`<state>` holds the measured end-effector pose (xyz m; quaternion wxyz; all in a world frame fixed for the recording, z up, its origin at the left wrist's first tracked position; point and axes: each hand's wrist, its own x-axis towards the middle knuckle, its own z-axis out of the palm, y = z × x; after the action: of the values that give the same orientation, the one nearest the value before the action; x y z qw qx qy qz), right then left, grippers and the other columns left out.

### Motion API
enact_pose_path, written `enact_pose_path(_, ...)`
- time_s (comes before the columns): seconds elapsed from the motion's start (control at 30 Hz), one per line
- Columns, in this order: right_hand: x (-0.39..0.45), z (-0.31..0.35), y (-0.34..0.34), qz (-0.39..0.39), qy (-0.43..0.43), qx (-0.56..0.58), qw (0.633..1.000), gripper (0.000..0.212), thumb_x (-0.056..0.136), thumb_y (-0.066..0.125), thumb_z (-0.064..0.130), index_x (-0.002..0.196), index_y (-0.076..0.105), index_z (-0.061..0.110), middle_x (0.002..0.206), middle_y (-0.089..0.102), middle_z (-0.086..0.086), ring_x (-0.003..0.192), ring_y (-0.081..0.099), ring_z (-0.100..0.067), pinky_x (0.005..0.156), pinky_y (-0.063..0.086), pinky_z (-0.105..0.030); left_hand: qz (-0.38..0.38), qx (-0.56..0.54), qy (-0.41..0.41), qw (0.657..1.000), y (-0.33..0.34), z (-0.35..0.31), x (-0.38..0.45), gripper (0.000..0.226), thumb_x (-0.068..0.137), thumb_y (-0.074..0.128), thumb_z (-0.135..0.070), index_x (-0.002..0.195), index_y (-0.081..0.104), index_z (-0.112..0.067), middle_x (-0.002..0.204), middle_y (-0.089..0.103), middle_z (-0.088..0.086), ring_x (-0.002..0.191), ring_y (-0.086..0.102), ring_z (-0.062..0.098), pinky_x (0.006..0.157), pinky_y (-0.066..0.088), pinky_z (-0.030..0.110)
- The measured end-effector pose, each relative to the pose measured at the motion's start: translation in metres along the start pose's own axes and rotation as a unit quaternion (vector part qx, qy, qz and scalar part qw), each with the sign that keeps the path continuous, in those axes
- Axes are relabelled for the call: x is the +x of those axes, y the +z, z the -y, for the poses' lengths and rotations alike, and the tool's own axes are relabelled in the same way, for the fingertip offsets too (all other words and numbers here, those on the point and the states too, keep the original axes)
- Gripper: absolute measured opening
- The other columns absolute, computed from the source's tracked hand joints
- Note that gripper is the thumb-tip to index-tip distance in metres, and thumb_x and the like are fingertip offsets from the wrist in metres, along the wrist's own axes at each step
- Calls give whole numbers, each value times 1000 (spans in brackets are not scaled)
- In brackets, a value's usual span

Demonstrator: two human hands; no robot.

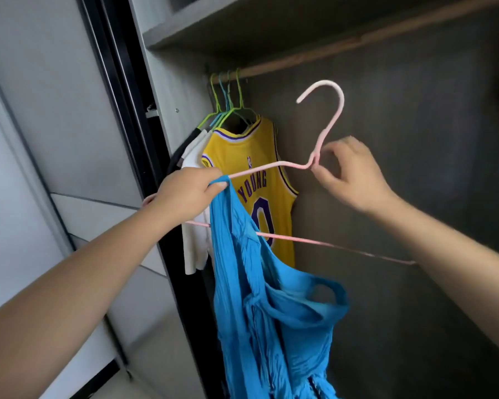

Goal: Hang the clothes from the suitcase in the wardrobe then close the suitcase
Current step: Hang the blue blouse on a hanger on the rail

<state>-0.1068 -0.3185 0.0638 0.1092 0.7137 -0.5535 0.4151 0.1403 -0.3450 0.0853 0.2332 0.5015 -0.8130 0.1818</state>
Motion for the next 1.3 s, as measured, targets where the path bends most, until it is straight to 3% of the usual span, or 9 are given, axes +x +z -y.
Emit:
enact_pose_path(0.1,-14,-14,10,26,14,-4,1000,36,92,50,29,119,51,5,104,57,-10,104,54,-28,80,38,-29,-16,-10,15,1000,-2,6,2,25,95,43,-27,89,55,-6,55,37,-3,65,46,24,50,25,28)
enact_pose_path(0.23,-13,-10,15,28,3,15,999,25,98,34,21,74,37,21,64,40,8,62,43,-18,51,24,-24,8,26,36,999,-2,0,9,22,97,38,-29,78,38,-17,59,35,-5,73,50,28,59,32,32)
enact_pose_path(0.33,-7,-2,19,41,-56,-17,997,21,98,33,21,93,50,10,75,45,2,66,41,-15,53,27,-21,17,13,43,999,2,-8,15,24,97,36,-27,76,35,-18,60,34,-7,71,45,24,60,30,30)
enact_pose_path(0.5,-16,-13,23,-159,-196,-21,967,31,96,34,21,93,56,0,83,60,-15,82,50,-22,72,39,-21,2,-39,11,999,-2,2,19,29,96,42,-24,67,39,-19,59,39,-2,67,44,24,58,28,31)
enact_pose_path(0.67,-63,-36,49,165,-305,-63,936,37,71,45,13,105,62,14,97,65,-3,98,58,-16,89,50,-31,-44,-90,-23,995,-9,30,20,26,93,49,-17,67,48,-15,56,40,-3,63,42,22,56,26,33)
enact_pose_path(0.8,-68,-55,77,398,-172,-127,892,67,84,46,6,144,25,27,151,27,7,143,10,-14,116,7,-37,-59,-189,-33,980,-10,50,20,26,82,43,-31,60,42,-18,56,38,-2,53,39,4,56,28,25)
enact_pose_path(0.97,-56,-55,93,413,-140,-101,894,68,92,46,12,147,9,28,141,40,-2,123,40,-21,89,26,-11,-58,-221,-38,973,-14,55,16,18,74,40,-31,59,41,-22,55,35,-3,47,42,-5,49,26,15)
enact_pose_path(1.07,-54,-47,104,406,-154,-92,896,71,91,50,16,146,9,33,137,37,-6,122,40,-21,97,34,-22,-58,-239,-39,968,-13,56,10,17,73,39,-31,59,42,-22,56,36,-3,48,40,-3,51,25,18)
enact_pose_path(1.3,-40,-47,135,405,-177,-73,894,24,86,55,17,105,65,5,118,57,-11,109,52,-25,95,42,-40,-94,-220,-38,970,-27,70,-6,21,75,39,-28,65,48,-12,55,36,-3,47,41,-7,51,29,13)
